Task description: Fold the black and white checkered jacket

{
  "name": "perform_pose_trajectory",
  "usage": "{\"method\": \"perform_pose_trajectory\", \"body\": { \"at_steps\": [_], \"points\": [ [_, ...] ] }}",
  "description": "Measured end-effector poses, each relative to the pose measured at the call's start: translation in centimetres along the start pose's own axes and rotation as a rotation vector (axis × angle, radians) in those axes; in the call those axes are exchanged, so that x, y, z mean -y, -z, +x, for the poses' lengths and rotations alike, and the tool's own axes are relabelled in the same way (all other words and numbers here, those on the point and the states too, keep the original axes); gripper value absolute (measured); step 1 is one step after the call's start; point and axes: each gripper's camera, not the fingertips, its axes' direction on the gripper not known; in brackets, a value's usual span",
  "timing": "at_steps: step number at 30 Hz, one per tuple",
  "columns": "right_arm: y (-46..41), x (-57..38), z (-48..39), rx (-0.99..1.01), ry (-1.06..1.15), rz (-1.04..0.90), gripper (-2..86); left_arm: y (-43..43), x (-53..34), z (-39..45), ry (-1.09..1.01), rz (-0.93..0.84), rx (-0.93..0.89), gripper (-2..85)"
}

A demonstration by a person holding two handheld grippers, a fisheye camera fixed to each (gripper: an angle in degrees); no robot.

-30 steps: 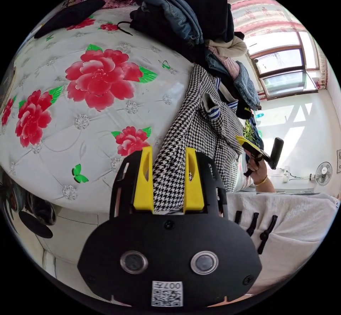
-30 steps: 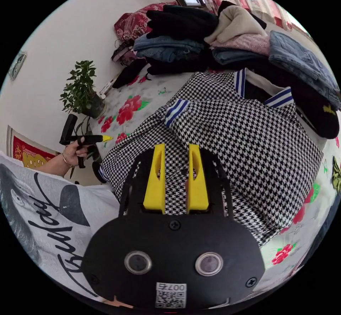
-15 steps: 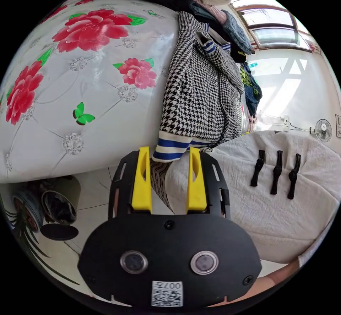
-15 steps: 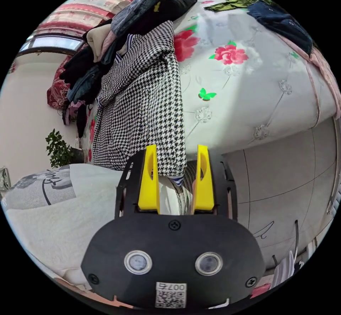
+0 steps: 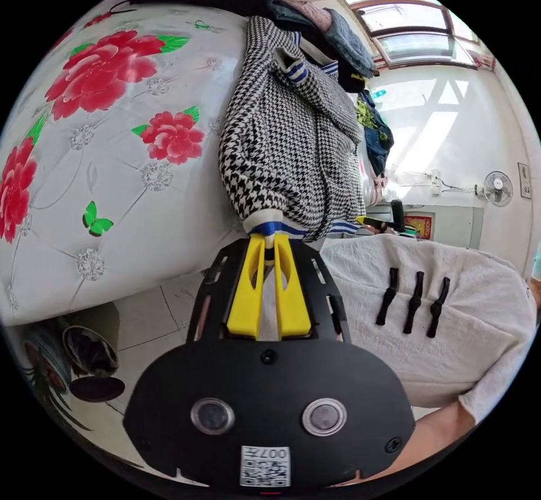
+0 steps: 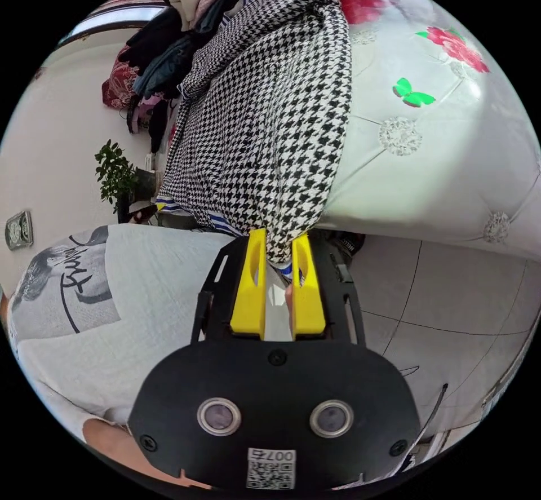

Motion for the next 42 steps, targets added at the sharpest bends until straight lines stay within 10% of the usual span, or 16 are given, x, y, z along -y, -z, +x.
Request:
{"method": "perform_pose_trajectory", "body": {
  "at_steps": [10, 19, 27, 42],
  "points": [
    [13.8, 2.2, -0.2, 0.437, 0.12, 0.378, 3.9, 8.6, 11.0, 2.4, -0.226, 0.197, -0.38, 0.2],
    [24.2, 18.6, -3.6, 0.255, -0.12, 0.631, 6.6, 12.2, 33.0, 4.3, 0.069, 0.496, -0.287, 8.9],
    [18.6, 14.8, 2.5, 0.073, -0.272, 0.681, 9.4, 6.1, 31.3, -0.5, 0.053, 0.359, -0.021, 11.1],
    [17.8, 13.3, 1.6, -0.068, -0.263, 0.577, 3.6, -1.2, 29.2, -0.6, -0.03, 0.125, -0.061, 2.7]
  ]
}}
